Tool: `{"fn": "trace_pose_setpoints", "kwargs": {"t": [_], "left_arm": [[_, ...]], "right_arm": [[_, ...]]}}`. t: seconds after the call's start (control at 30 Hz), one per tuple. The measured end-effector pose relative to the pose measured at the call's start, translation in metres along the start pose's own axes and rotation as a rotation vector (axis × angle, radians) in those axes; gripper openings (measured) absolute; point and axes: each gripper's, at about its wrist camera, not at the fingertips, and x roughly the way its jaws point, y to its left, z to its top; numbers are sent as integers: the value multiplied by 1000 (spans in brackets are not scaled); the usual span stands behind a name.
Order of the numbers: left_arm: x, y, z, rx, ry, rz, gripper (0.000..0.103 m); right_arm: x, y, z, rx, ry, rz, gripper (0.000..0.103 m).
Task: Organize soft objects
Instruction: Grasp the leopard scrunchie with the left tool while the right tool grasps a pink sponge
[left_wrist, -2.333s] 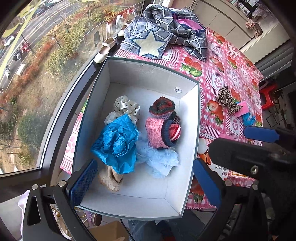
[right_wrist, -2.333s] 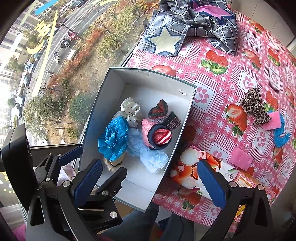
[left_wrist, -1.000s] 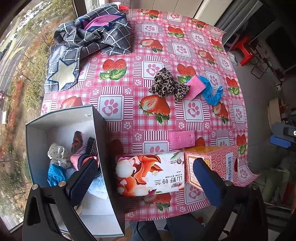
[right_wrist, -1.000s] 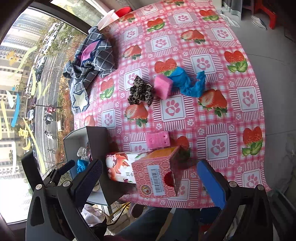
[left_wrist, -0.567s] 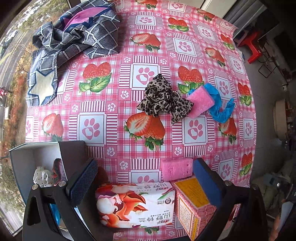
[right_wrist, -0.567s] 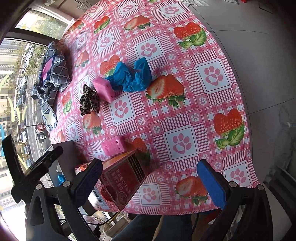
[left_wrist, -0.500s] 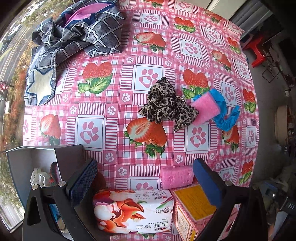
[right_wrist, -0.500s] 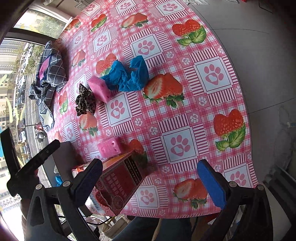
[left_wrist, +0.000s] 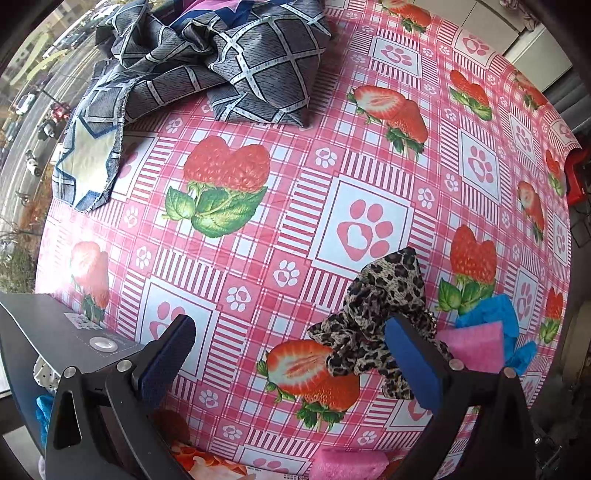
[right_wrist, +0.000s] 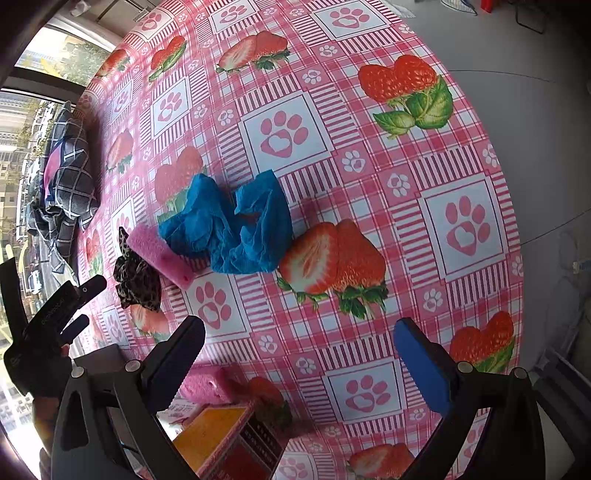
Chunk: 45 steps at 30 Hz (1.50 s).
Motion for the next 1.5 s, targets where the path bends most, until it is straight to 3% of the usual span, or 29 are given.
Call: {"fn": "trace_pose_setpoints", "kwargs": {"t": [0.13,0.33,0.57,0.67,0.77,0.9,1.03,1.23,1.33,1.5], "left_arm": [[14,-10,2,31,14,18,103],[33,-10,-1,73,40,134,103],[33,-1,-7,158,10,256,103],[30,13,-7,156,13,257,103],[19,29,-9,119,1,188,103],[4,38,-13,100,-11,102,103],[-1,30,-13,87,10,19,103],[18,10,-11,74,69,-2,103],[34,10,-13,77,82,15,103],[40,17,-11,81,83,6,103]], "right_arm": [[19,13,22,-9,-20,-19,103],[58,30,30,-92,27,-116,103],[61,-12,13,-46,60,-207,103],[54,-40,-1,-21,87,-254,103],[38,-67,-20,34,79,-285,103],[-3,-66,-44,19,-76,-199,103],[-25,-23,-50,-161,-172,-131,103],[-4,55,-48,-504,-145,-137,103],[11,78,-50,-568,-119,-111,103],[35,94,-46,-583,-7,47,103]]}}
